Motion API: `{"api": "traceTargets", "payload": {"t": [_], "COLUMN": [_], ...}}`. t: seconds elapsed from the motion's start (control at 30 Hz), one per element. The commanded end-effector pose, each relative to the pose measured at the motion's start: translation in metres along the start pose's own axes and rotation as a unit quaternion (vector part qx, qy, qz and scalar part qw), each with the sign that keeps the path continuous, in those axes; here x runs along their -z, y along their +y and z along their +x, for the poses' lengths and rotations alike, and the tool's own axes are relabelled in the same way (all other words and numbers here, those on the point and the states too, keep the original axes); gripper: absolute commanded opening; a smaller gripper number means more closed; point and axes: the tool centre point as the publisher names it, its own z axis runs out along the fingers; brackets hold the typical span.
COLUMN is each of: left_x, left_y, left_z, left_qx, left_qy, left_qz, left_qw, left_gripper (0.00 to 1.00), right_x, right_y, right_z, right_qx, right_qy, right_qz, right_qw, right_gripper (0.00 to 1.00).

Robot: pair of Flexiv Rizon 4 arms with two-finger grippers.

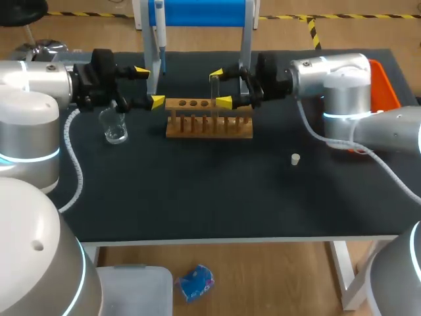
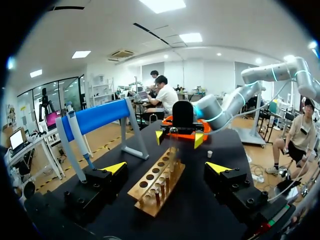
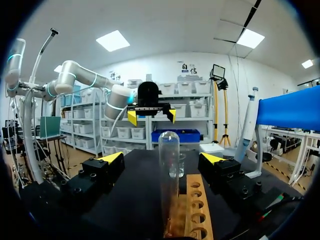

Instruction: Invert the test tube, pick up the pipette, mount the tip to pipette, aspirate from beaker and dispense into the tube, eject the tip, return the pipette, and cap with the stopper.

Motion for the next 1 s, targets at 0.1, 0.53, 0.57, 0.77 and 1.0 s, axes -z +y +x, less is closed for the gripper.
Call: {"api": "traceTargets", "payload": {"t": [0.1, 0.53, 0.57, 0.77, 1.0], "left_x": [-0.0005, -0.0005, -0.0005, -0.0005, -0.0005], "left_y": [0.0003, 0.0003, 0.0003, 0.0003, 0.0003], "left_z": [0.0007, 0.0007, 0.0007, 0.0007, 0.0007], "left_qx": [0.000, 0.000, 0.000, 0.000, 0.000], "left_qy": [-0.002, -0.002, -0.002, -0.002, -0.002], "left_qz": [0.000, 0.000, 0.000, 0.000, 0.000], "left_qw": [1.000, 1.000, 1.000, 1.000, 1.000], "left_gripper": [1.00, 1.00, 1.00, 1.00, 1.00], "right_x": [-0.0020, -0.0070, -0.0071, -0.0070, -0.0069], "right_y": [-0.0073, -0.0094, -0.0094, -0.0092, -0.0087], "right_z": [-0.0025, -0.0080, -0.0084, -0.0091, -0.0092], "right_qx": [-0.005, -0.016, -0.016, -0.016, -0.017], "right_qy": [-0.002, 0.001, 0.001, -0.002, -0.002], "right_qz": [-0.001, 0.004, 0.003, 0.003, 0.001], "right_qw": [1.000, 1.000, 1.000, 1.000, 1.000], "right_gripper": [1.00, 0.43, 0.40, 0.02, 0.00]}}
